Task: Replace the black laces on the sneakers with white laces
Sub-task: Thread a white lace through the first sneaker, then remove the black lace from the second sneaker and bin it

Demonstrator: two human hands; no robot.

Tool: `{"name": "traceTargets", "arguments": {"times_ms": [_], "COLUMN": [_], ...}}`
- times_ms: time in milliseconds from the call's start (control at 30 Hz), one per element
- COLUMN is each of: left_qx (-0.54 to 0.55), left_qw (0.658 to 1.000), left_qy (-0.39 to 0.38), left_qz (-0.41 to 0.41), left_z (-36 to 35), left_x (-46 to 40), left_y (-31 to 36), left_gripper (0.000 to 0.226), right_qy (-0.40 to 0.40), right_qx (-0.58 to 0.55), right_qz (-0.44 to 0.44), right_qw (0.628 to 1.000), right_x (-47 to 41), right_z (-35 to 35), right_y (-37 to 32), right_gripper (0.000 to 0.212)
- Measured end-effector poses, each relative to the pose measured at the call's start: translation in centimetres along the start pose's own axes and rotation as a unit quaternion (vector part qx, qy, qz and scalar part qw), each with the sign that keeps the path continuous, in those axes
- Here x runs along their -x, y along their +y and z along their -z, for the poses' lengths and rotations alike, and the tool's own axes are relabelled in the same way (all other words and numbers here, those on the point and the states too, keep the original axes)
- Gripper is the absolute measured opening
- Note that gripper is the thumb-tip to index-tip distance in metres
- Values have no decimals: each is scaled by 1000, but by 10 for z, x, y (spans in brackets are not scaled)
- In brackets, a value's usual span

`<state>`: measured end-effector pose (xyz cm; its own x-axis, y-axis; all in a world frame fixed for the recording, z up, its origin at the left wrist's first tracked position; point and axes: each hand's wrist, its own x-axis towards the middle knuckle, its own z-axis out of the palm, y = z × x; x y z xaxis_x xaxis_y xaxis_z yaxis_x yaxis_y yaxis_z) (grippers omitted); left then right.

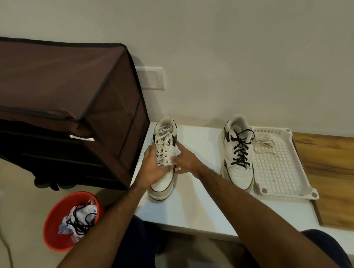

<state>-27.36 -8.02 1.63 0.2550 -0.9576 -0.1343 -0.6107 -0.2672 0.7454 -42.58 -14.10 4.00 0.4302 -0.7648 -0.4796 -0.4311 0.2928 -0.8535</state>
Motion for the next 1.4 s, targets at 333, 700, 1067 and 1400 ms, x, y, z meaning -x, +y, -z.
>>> {"name": "traceTargets", "arguments": {"times_ms": [333, 700, 1067, 1400], "left_qx": [-170, 86, 19, -121], "left_qw": [961, 973, 979, 969], "left_qy": [110, -192, -157, 50], "left_qz": [-191, -98, -130, -211], "left_z": [-40, -117, -87, -34], "left_x": [43, 16, 42, 73], "left_y": [57, 147, 104, 77], "left_gripper": [66, 86, 98, 40], "right_qy": [299, 293, 263, 173], "right_qx": [231, 129, 192, 141], "right_qz": [192, 13, 80, 77], "right_qw": [906, 947, 942, 972], "right_x": [69, 86, 98, 111], "right_z": [92, 161, 95, 62], "right_y": [26, 72, 72, 65], "right_gripper": [45, 49, 57, 48]}}
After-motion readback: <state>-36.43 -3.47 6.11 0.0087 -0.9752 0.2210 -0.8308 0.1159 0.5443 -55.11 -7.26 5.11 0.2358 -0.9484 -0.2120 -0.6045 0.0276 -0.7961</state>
